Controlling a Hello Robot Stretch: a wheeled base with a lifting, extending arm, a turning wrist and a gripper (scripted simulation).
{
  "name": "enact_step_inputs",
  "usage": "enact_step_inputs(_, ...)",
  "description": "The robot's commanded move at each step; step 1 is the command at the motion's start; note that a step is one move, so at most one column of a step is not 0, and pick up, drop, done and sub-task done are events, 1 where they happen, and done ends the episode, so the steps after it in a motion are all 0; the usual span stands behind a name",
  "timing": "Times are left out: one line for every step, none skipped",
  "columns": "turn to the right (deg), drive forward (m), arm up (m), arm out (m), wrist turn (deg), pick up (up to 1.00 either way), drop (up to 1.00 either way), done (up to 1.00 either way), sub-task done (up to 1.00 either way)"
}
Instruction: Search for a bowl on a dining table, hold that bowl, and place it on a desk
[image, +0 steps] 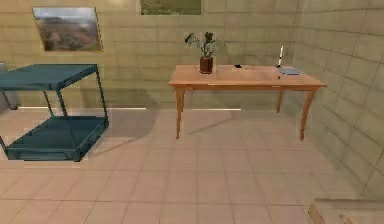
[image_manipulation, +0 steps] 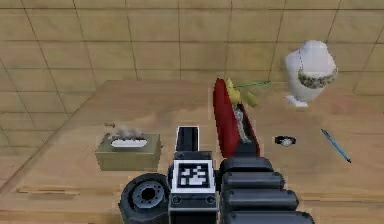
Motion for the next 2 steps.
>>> enact_step_inputs(-45.0, 0.0, 0.0, 0.0, 0.0, 0.0, 0.0, 0.0, 0.0)
enact_step_inputs(-42.0, 0.0, 0.0, 0.0, 0.0, 0.0, 0.0, 0.0, 0.0)
